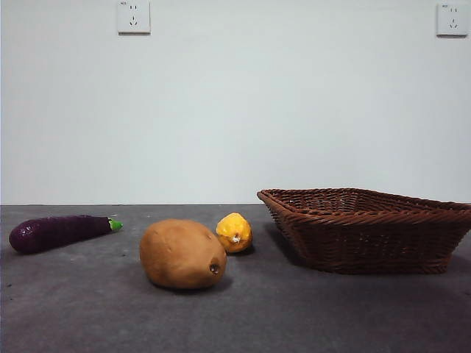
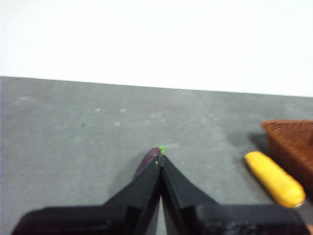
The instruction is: Help me put the vegetables on the table into the basket
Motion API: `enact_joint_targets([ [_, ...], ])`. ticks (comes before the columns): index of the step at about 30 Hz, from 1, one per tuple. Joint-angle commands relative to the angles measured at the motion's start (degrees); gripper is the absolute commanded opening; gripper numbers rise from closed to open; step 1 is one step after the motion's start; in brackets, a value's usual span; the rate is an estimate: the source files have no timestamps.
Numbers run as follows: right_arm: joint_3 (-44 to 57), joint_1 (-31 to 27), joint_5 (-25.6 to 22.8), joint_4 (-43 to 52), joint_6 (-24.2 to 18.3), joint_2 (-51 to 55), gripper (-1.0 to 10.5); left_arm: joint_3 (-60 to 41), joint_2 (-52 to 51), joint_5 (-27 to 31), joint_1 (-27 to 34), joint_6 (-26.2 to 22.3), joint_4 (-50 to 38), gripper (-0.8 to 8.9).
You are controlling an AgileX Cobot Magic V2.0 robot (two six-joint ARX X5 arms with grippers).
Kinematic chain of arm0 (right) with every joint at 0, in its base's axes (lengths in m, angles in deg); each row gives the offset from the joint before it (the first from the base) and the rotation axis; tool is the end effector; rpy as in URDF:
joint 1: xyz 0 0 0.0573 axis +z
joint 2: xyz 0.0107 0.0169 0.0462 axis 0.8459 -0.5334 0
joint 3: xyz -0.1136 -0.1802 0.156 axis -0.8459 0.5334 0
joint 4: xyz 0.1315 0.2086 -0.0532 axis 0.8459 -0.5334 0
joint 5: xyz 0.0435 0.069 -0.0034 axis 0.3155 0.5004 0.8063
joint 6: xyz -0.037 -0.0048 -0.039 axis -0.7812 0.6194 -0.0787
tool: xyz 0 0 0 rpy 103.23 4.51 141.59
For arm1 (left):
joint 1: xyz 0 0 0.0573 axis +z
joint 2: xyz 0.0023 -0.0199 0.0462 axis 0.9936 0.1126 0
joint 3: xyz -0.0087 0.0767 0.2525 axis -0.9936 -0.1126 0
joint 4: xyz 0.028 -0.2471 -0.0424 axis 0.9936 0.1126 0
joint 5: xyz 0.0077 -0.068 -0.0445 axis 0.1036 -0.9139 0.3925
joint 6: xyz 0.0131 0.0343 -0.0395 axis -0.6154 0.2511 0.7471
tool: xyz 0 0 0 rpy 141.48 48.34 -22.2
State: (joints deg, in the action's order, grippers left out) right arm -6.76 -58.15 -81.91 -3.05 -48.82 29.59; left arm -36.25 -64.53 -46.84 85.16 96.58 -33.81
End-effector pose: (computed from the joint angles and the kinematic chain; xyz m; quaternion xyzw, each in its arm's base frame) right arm 0.0845 -0.0004 0.2323 0.1599 0.0256 -0.0036 0.9868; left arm 0.0939 -0.0029 0.2148 -0.0820 0.0479 -0.0795 0.9923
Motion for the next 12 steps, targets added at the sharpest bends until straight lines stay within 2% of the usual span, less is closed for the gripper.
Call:
enact_joint_targets([
  [1, -5.6, 0.0, 0.0, -0.4, 1.0, -4.6, -0.1, 2.4, 3.0, -1.6, -0.2, 1.8, 0.0, -0.03],
  [6, -17.2, 0.0, 4.2, -4.4, 1.0, -15.9, -0.1, 7.2, 9.3, -4.1, -0.2, 2.6, 0.1, -0.03],
  [12, -31.9, 0.0, 11.4, -18.1, 0.7, -30.8, -0.1, 12.0, 16.1, -4.7, -0.2, 2.8, 0.2, -0.03],
])
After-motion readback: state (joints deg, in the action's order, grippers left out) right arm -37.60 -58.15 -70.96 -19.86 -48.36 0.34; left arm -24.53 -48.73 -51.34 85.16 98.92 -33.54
